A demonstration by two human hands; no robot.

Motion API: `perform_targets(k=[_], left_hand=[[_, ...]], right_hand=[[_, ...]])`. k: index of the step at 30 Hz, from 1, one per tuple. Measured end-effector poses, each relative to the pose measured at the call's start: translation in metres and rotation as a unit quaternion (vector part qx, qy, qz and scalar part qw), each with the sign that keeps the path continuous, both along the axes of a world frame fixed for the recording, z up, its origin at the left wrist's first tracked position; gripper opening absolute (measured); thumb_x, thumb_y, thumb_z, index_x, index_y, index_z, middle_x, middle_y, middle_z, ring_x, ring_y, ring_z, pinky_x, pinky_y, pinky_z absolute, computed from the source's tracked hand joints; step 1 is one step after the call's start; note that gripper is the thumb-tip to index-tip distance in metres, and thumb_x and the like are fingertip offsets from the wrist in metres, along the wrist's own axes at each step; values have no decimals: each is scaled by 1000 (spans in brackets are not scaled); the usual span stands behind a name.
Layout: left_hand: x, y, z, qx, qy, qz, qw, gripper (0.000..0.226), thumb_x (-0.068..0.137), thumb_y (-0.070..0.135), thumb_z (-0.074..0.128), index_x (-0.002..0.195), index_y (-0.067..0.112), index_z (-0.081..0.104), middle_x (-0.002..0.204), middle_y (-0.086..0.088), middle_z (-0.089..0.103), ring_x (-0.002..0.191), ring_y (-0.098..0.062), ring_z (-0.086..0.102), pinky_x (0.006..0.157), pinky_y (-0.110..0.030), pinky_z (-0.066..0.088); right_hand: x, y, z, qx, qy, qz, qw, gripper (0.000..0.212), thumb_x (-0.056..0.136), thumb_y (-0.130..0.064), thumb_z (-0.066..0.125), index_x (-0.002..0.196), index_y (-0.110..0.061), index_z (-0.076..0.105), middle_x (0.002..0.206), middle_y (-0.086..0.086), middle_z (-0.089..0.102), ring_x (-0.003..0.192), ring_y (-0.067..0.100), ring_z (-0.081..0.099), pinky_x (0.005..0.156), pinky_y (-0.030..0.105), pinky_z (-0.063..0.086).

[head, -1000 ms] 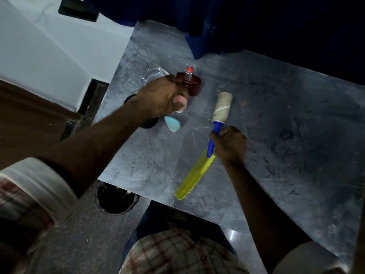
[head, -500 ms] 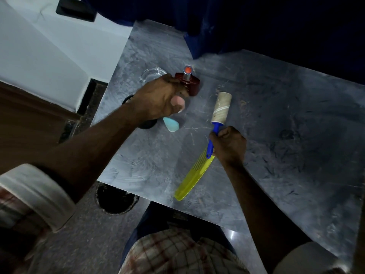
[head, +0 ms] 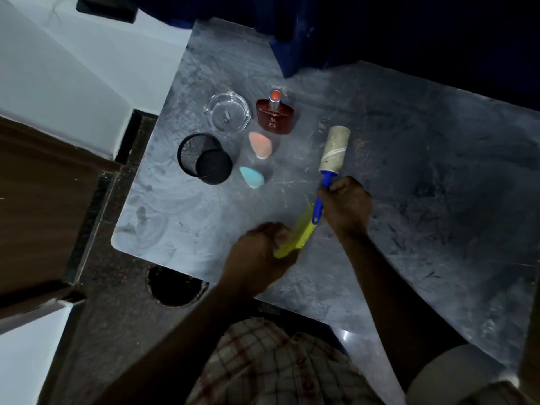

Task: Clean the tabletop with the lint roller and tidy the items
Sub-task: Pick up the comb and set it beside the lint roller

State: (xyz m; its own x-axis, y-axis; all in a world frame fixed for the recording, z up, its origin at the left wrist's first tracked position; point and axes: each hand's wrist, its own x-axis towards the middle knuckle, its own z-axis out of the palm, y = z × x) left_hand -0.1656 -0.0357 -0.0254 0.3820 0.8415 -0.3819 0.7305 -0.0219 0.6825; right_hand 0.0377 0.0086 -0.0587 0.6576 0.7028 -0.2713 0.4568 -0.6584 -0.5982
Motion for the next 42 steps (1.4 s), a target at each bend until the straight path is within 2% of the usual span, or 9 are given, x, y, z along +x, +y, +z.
perform_targets(k=[4,13,18,21,23,27,31,34,42], left_hand=[[3,-27,-27,7,149,-11,989,54,79,62,77,123,34,63,126,11,60,114,-25,68,79,-43,59],[19,-39,-45,57,209,6,976,43,85,54,66,117,26,61,124,5,56,122,-22,57,73,-39,56],[13,-46,-44,5,123,100,987,28,88,47,67,105,34,48,85,9,65,93,-28,72,67,-39,52],[11,-41,-38,-9,50,176,983,29,87,54,70,100,41,48,70,17,67,69,-13,71,61,-30,51],[19,-33,-33,-11,-26,227,973,27,88,55,69,101,39,51,75,14,72,63,-5,69,60,-36,59],[44,-7,-33,14,-101,252,962,19,94,39,68,108,33,57,90,15,74,69,-8,71,66,-42,62],[72,24,-37,47,-99,225,968,18,99,17,62,114,27,62,94,14,72,81,-10,70,77,-38,61],[88,46,-38,35,-79,211,974,27,99,17,60,125,23,63,113,1,75,99,-25,73,89,-43,60],[104,70,-40,57,-69,223,971,40,90,10,67,129,15,66,121,-9,74,114,-33,70,98,-47,58]], right_hand=[[3,-2,-1,3,5,1,1000,23,79,-35,79,76,-14,70,83,9,79,83,30,75,74,33,54],[20,-10,-6,-37,55,-5,998,26,82,-39,76,84,-13,72,84,9,80,80,28,78,79,47,64],[30,-16,-6,-30,97,-29,994,23,79,-36,80,82,-16,71,76,7,79,67,25,78,68,50,66],[36,-20,-6,-25,111,-46,992,23,77,-37,80,78,-17,68,66,3,76,56,19,76,62,48,66],[39,-22,-8,-19,117,-45,992,22,77,-36,80,76,-18,67,64,3,76,55,20,76,65,49,66],[41,-25,-11,-15,117,-38,992,22,78,-36,80,75,-17,68,62,0,75,49,16,74,59,48,66],[42,-24,-13,-22,107,-27,994,22,79,-36,79,77,-17,67,67,5,77,58,21,77,67,50,66],[43,-22,-14,-27,104,-22,994,22,78,-36,79,79,-17,69,80,11,79,71,30,79,72,53,65],[39,-19,-13,-20,129,-30,991,21,77,-35,80,73,-19,66,69,4,77,55,21,76,61,48,66]])
